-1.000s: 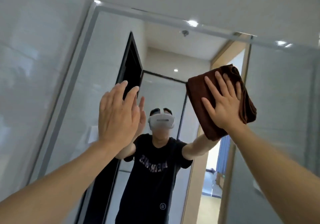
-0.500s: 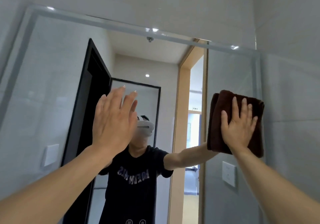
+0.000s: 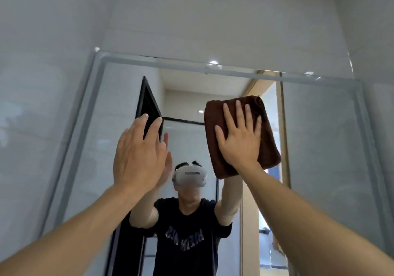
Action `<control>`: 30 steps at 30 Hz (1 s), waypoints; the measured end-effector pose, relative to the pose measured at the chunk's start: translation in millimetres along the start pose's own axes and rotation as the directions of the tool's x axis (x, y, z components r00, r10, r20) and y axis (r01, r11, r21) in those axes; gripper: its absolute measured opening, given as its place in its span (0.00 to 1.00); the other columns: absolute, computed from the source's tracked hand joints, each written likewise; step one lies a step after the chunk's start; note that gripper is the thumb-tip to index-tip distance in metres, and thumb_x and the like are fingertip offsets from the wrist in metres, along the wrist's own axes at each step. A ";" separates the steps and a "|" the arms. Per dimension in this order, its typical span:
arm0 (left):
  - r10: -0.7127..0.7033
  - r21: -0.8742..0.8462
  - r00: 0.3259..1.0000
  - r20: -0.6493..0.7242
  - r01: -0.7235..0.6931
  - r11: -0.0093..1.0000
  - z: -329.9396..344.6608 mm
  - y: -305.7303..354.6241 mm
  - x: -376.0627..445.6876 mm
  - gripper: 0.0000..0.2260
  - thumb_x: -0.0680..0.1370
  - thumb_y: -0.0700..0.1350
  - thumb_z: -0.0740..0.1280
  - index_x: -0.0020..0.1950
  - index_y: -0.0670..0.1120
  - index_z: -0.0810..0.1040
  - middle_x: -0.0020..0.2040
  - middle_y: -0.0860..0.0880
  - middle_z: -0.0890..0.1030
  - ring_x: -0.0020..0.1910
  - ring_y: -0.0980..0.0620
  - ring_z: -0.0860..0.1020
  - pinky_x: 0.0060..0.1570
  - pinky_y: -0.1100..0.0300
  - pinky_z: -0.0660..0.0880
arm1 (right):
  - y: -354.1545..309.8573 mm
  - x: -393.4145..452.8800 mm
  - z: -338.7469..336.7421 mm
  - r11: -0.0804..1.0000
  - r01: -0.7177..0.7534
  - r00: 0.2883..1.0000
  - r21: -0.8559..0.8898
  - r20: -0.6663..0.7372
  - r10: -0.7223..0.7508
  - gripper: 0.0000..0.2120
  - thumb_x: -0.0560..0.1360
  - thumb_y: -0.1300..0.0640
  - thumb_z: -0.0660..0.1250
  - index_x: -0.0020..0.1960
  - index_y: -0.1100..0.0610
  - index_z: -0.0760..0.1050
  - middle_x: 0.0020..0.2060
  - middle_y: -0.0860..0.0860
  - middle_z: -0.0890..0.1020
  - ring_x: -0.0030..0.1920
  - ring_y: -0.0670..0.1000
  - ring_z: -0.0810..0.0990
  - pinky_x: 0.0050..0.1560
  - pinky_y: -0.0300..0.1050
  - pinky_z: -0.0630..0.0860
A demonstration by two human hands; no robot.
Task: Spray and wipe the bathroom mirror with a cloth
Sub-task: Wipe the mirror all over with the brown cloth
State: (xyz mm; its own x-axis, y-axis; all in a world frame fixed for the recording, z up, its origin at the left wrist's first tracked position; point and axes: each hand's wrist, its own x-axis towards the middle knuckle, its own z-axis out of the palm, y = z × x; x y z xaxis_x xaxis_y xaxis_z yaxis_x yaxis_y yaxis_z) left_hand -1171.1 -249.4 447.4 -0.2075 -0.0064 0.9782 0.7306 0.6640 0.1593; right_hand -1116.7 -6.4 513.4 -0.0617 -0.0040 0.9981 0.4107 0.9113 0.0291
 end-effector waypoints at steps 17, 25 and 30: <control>-0.150 0.109 0.986 -0.068 0.157 0.982 -35.9 -111.2 0.7 0.25 0.81 0.49 0.61 0.78 0.47 0.63 0.78 0.44 0.63 0.75 0.44 0.65 0.73 0.47 0.66 | -251.8 63.2 46.2 0.707 0.625 0.757 0.331 -0.036 -0.652 0.31 0.76 0.37 0.53 0.75 0.48 0.71 0.78 0.56 0.67 0.79 0.63 0.60 0.77 0.66 0.42; -0.080 0.114 0.986 -0.147 0.097 0.989 -27.6 -56.9 66.9 0.24 0.82 0.48 0.59 0.78 0.50 0.61 0.79 0.45 0.62 0.76 0.43 0.63 0.74 0.46 0.61 | -188.3 122.0 35.7 0.808 0.514 0.850 0.287 -0.049 -0.524 0.36 0.74 0.33 0.47 0.78 0.44 0.65 0.80 0.53 0.61 0.81 0.58 0.53 0.78 0.64 0.37; -0.050 0.065 0.989 -0.137 0.060 0.996 -3.2 -2.3 72.5 0.24 0.83 0.47 0.57 0.79 0.48 0.60 0.80 0.46 0.58 0.79 0.47 0.57 0.77 0.49 0.55 | -84.4 140.0 18.7 0.923 0.327 0.944 0.202 -0.033 -0.328 0.33 0.76 0.35 0.51 0.80 0.42 0.60 0.82 0.51 0.57 0.82 0.56 0.51 0.78 0.61 0.35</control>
State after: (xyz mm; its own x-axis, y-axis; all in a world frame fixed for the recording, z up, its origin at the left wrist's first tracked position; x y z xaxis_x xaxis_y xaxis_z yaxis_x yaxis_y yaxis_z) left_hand -1185.8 -253.8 518.4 -0.1530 -0.1423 0.9779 0.6731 0.7096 0.2085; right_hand -1177.0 -76.1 649.7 -0.1629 -0.3159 0.9347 0.1751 0.9231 0.3424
